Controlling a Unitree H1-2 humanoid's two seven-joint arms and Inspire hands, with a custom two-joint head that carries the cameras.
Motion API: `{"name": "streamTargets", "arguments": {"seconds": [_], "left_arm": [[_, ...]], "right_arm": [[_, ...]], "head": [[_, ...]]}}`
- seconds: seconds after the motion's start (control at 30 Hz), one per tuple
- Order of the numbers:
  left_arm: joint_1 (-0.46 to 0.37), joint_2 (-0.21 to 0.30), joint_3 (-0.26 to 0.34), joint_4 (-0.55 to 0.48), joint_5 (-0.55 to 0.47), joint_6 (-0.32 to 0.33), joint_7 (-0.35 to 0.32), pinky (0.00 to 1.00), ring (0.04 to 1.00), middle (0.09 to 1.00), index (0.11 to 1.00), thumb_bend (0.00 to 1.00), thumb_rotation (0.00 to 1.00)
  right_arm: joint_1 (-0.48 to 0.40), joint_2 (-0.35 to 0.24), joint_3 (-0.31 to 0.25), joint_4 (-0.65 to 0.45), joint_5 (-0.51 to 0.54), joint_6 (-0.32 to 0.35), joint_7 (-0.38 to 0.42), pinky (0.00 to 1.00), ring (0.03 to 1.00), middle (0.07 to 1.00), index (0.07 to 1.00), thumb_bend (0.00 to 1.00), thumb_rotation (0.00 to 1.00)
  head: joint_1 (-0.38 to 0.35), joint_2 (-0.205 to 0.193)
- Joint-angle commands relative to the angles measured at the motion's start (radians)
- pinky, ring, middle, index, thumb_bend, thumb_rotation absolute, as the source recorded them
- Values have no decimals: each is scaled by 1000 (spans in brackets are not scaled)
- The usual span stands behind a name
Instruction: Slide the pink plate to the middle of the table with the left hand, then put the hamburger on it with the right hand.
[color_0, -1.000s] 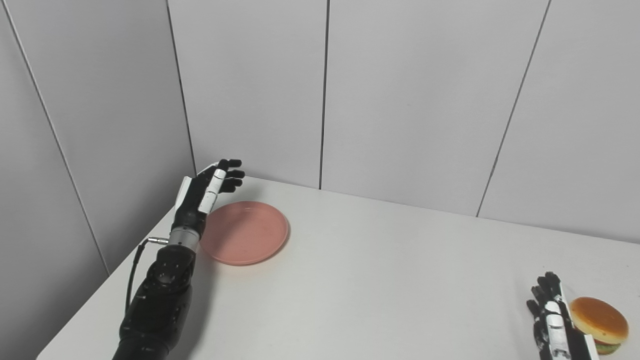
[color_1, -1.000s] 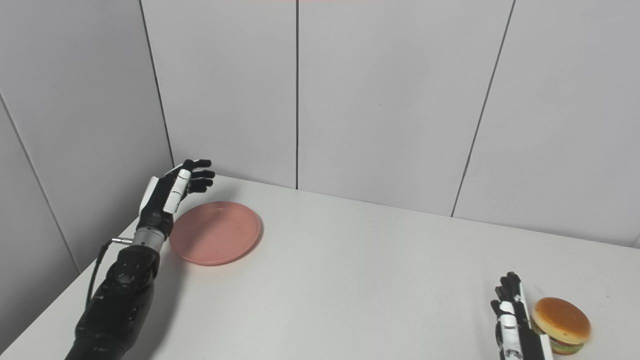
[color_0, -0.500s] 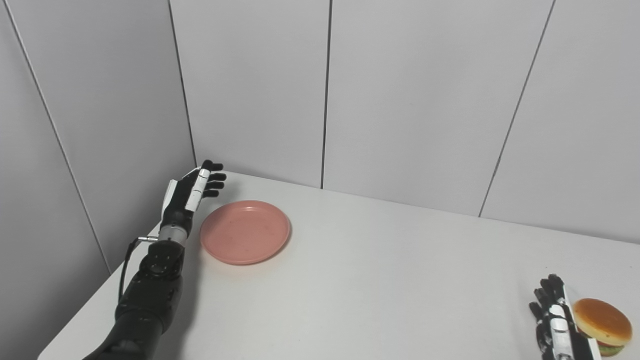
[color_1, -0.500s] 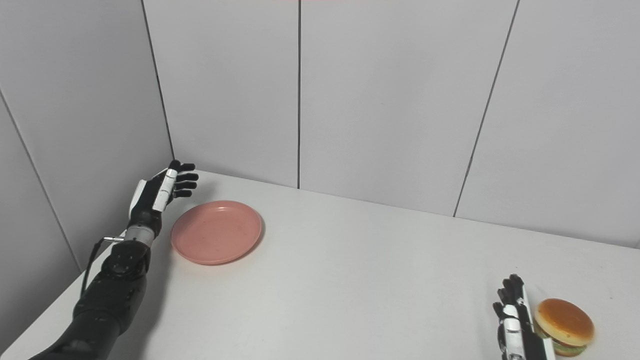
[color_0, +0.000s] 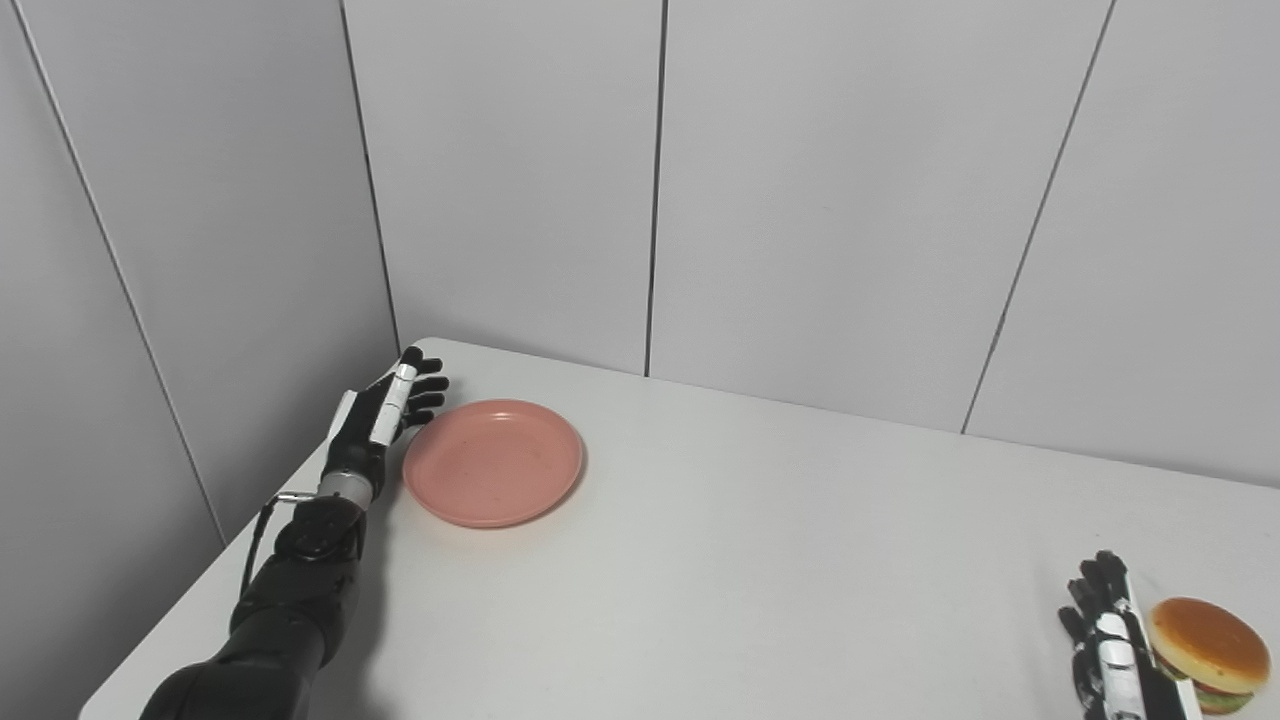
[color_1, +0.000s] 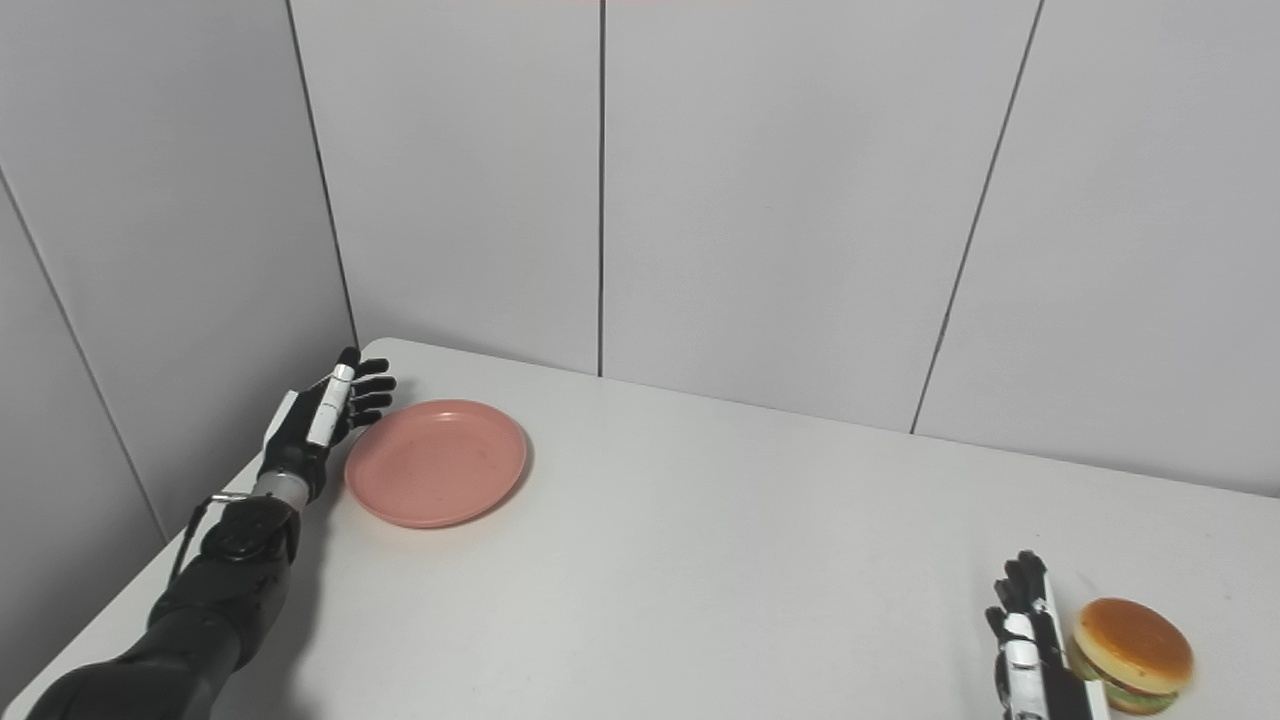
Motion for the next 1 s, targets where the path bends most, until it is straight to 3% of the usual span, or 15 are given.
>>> {"name": "streamTargets", "arguments": {"seconds": [0.0,0.23,0.43,0.97], "left_arm": [[-57,26,-7,-7,-4,-37,0,837,779,749,727,860,1000],[-27,-13,-8,-61,-36,16,-44,834,833,807,786,863,1000],[-6,-45,0,-108,-56,56,-40,784,808,788,766,894,1000],[34,-81,-37,-138,-72,59,-101,778,821,806,790,924,1000]], "right_arm": [[49,17,2,28,15,-5,-1,1000,1000,1000,1000,501,959],[50,17,1,17,13,6,-4,1000,1000,1000,1000,489,968],[49,14,1,19,12,-2,-1,1000,1000,1000,1000,498,960],[45,16,1,19,17,5,-1,1000,1000,1000,1000,530,939]], "head": [[-1,1],[7,8],[11,16],[-5,39]]}}
